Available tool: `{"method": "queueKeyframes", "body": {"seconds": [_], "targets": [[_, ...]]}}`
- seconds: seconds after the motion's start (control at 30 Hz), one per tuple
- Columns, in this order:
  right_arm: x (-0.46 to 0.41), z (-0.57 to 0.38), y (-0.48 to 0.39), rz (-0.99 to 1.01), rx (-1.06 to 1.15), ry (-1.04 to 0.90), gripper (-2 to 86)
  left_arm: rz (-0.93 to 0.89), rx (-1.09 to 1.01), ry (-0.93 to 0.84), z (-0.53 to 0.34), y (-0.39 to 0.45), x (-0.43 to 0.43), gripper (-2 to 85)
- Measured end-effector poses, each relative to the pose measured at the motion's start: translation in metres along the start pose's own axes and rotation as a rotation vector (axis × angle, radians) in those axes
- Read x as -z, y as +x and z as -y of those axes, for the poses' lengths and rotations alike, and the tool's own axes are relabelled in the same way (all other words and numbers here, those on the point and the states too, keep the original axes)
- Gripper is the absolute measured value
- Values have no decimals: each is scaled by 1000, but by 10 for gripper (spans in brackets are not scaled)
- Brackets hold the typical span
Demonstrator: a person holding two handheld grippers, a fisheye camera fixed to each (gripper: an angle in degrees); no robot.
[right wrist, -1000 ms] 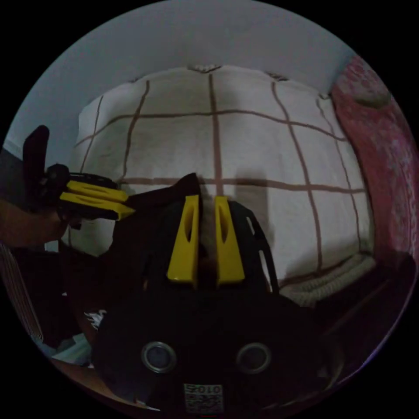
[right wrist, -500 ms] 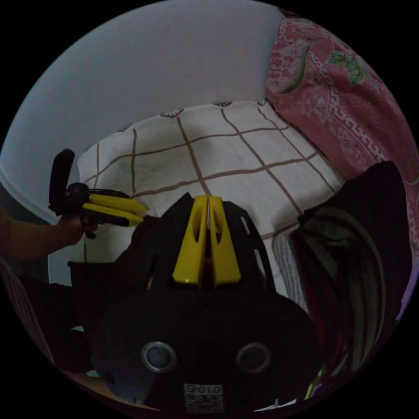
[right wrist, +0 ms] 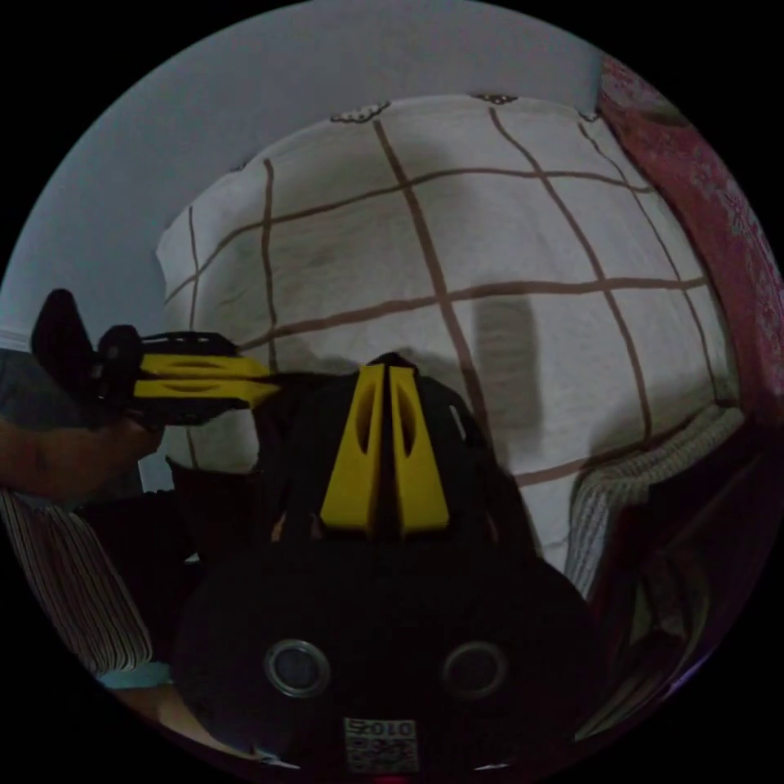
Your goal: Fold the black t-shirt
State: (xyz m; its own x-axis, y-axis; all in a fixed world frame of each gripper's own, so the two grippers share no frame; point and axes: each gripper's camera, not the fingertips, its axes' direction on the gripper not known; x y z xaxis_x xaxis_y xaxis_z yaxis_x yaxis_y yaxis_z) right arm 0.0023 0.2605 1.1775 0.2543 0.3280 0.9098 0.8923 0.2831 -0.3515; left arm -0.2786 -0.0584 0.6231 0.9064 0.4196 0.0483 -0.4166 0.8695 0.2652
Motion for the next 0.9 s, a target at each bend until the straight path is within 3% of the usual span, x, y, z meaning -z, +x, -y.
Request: {"method": "queueKeyframes", "body": {"seconds": [0.17, 0.33, 0.43, 0.5, 0.67, 0.77, 0.9], "targets": [[-9, -64, -4, -50, 8, 202, 20, 39, 88, 9, -7, 15, -6, 1], [-58, -131, 3, -88, -45, 159, 33, 36, 195, -52, -5, 36, -36, 9], [-55, -191, 3, -100, -101, 323, 38, 13, 211, -57, 5, 50, -39, 20], [-44, -256, -5, -176, -151, 488, 48, -24, 264, -37, 8, 54, -36, 27], [-51, -417, -27, -314, -299, 576, 60, -77, 432, 32, 11, 66, -21, 40], [-72, -540, -36, -366, -464, 540, 63, -69, 285, 30, 36, 110, -13, 39], [-121, -723, -41, -448, -795, 396, 87, -75, -182, 9, 86, 235, -23, 37]]}}
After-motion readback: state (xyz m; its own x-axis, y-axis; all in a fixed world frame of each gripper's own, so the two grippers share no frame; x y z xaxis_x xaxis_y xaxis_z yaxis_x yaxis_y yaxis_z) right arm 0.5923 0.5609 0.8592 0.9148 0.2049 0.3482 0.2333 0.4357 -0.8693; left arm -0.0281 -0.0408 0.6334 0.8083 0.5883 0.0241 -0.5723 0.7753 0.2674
